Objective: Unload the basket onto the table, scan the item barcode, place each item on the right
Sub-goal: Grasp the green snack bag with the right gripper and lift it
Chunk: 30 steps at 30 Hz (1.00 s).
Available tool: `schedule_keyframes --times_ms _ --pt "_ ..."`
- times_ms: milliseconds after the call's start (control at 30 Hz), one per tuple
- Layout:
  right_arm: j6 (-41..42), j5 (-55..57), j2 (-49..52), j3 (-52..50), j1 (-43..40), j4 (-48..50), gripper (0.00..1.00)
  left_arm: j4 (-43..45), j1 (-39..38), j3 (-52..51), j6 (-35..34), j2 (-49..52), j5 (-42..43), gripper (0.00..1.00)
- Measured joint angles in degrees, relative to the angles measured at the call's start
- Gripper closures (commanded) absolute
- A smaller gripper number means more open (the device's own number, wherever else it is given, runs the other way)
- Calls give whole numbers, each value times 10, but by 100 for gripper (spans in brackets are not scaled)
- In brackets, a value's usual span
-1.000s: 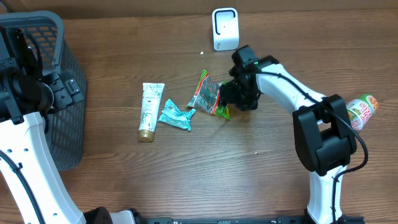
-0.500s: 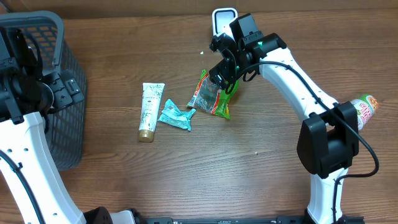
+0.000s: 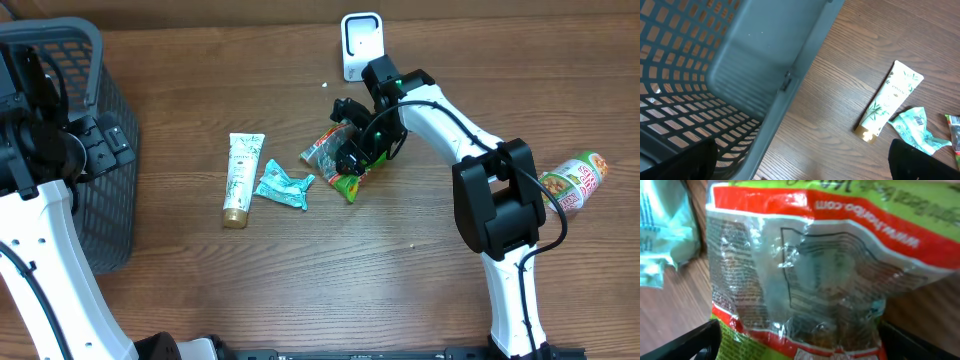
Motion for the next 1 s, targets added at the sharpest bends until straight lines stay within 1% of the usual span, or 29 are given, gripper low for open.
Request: schedule_keyframes --times_ms 67,233,367,400,433,500,567,633,667,767,800,867,1000 --pt "29 -5 0 -1 1 7 7 0 0 0 0 0 0 0" --pt "156 6 -17 -43 11 78 8 0 0 0 0 0 0 0" --pt "240 25 -23 -51 26 92 9 0 0 0 0 0 0 0" --pt "260 30 -24 -51 30 94 13 0 0 0 0 0 0 0" --pt "271 33 -24 -51 33 95 23 0 0 0 0 0 0 0" --pt "296 46 -24 -52 40 97 60 0 0 0 0 0 0 0" --pt "331 68 -24 -58 47 102 60 0 0 0 0 0 0 0" --pt "358 86 -24 -60 54 110 63 0 0 0 0 0 0 0" --pt "371 100 -24 -60 60 114 67 0 0 0 0 0 0 0" --pt "396 118 -24 -60 71 119 95 0 0 0 0 0 0 0" --pt "403 120 -25 -60 72 119 96 0 0 0 0 0 0 0" --pt "412 123 -27 -57 74 115 96 0 0 0 0 0 0 0" --pt "411 125 -26 -42 67 74 96 0 0 0 0 0 0 0"
